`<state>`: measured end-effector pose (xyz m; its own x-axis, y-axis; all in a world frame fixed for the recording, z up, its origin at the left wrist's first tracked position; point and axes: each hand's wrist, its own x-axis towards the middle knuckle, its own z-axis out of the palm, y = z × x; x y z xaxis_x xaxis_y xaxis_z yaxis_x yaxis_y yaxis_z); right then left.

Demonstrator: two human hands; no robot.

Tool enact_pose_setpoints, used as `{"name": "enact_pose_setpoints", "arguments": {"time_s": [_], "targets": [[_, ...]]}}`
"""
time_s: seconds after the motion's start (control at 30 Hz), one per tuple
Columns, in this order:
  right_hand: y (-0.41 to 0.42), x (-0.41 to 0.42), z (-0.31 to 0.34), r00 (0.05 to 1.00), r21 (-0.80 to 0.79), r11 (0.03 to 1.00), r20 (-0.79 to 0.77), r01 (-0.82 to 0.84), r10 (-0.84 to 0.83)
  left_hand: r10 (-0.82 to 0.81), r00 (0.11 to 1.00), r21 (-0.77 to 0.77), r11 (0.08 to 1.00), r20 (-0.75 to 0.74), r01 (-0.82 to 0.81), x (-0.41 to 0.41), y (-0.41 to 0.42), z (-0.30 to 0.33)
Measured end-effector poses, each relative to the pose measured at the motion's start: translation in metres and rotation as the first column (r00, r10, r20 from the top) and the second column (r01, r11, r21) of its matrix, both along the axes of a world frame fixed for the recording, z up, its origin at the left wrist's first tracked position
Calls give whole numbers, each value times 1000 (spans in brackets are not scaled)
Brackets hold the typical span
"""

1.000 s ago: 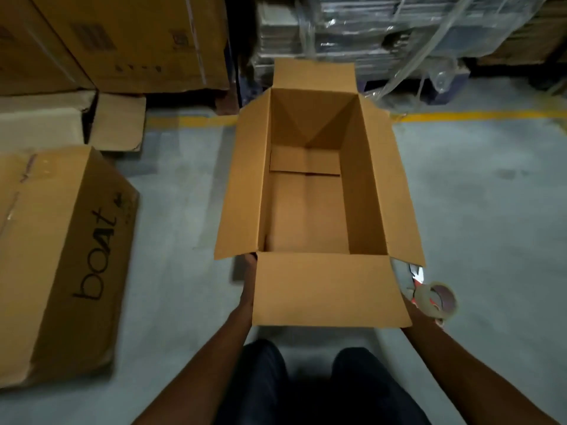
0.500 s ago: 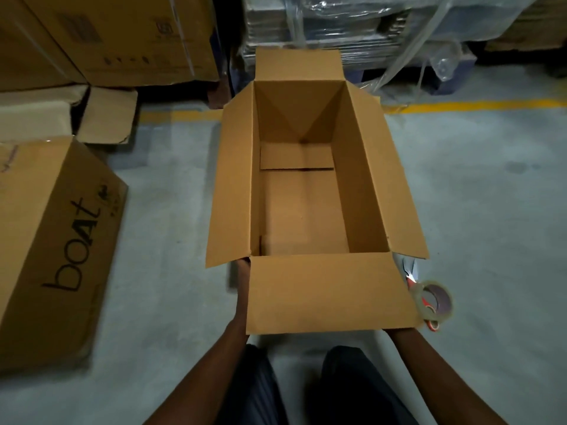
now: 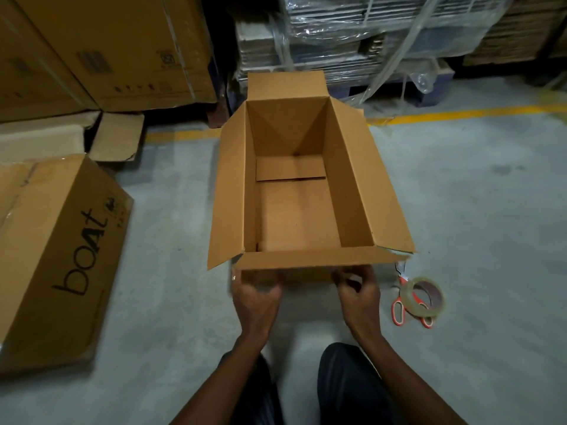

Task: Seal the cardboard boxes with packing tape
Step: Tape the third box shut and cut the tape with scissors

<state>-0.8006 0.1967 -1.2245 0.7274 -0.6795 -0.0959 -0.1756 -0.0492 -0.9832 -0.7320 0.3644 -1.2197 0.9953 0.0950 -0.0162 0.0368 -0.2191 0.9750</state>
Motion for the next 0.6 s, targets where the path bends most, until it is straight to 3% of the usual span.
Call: {"name": "enact_pose_setpoints", "arguments": {"time_s": [0.07,0.13,0.23,0.33,0.4,0.43,0.6], "targets": [[-6,11,1,996,-295,953,38,-63,78,-44,987,151,988,153,21,11,-7,6],[-15,23,-3,990,-559,823,27,-101,140,-150,944,337,940,294,44,22,-12,8],[-21,48,-5,969,-750,615,-158,-243,190,-366,880,595,794,302,126,40,-18,-4],[-26,69,-17,880,-766,438,-444,-470,168,-563,821,807,527,97,266,59,-24,-14],[-28,75,-26,830,-747,372,-538,-551,148,-621,781,874,340,-69,347,66,-24,-18],[-29,76,-28,821,-746,353,-552,-564,145,-628,772,892,290,-96,346,68,-24,-20],[-29,76,-29,819,-747,346,-555,-568,146,-578,816,913,320,-25,254,62,-28,-24]]}}
